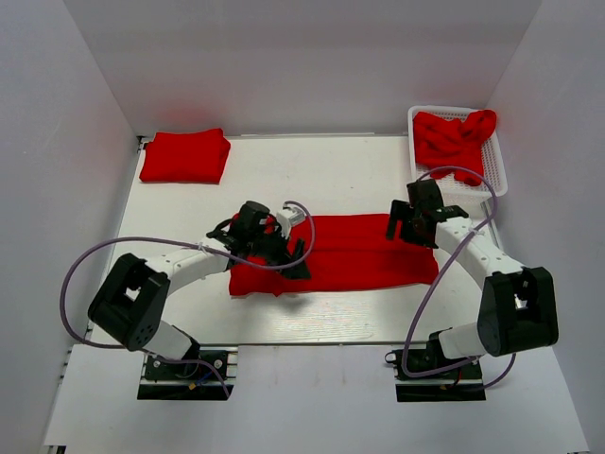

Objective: Fold and stack the t-shirts
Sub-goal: Fold the other side of the tshirt into a rectangle

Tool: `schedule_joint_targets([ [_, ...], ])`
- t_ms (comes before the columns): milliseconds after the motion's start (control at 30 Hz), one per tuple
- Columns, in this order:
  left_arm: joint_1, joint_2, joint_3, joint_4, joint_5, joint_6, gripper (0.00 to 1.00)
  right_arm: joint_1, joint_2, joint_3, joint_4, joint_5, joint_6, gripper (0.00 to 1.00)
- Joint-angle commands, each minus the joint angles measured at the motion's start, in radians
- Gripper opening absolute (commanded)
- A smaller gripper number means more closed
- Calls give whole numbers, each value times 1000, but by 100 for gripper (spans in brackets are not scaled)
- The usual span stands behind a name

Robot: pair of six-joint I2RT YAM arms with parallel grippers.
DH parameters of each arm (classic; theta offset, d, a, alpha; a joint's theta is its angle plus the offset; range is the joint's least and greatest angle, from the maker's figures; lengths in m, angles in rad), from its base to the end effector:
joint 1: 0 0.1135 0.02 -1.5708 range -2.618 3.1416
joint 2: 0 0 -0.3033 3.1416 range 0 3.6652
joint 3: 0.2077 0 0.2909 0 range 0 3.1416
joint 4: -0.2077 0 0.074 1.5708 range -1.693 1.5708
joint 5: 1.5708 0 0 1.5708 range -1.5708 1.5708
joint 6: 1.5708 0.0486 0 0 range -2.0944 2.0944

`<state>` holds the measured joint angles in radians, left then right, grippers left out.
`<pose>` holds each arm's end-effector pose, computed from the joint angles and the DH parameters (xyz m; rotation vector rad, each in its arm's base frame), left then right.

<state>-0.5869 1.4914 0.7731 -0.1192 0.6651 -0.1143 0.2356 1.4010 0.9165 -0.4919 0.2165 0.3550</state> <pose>0.2539 -0.2049 0.1903 0.8890 2.3047 -1.1173 0.3103 0.0637 0.2323 0.2334 2.5030 -0.0373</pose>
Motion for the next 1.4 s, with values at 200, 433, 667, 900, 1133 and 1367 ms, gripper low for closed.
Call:
schedule_joint_targets([
  [200,27,-154,124,-237,-558,-255,99,54,-116,-7,119,-386,-83,90],
  [433,56,-229,80,-419,-841,-479,100,258,22,65,199,-577,-80,90],
  [667,134,-310,-20,-339,-762,-527,100,461,200,182,299,-632,-8,90],
  [900,177,-364,-89,-304,-685,-507,100,559,360,285,317,-562,65,83],
  [1133,177,-373,-143,-295,-676,-495,92,579,424,301,312,-499,119,75],
  [1367,177,-384,-208,-272,-665,-495,76,576,483,306,328,-499,142,66],
])
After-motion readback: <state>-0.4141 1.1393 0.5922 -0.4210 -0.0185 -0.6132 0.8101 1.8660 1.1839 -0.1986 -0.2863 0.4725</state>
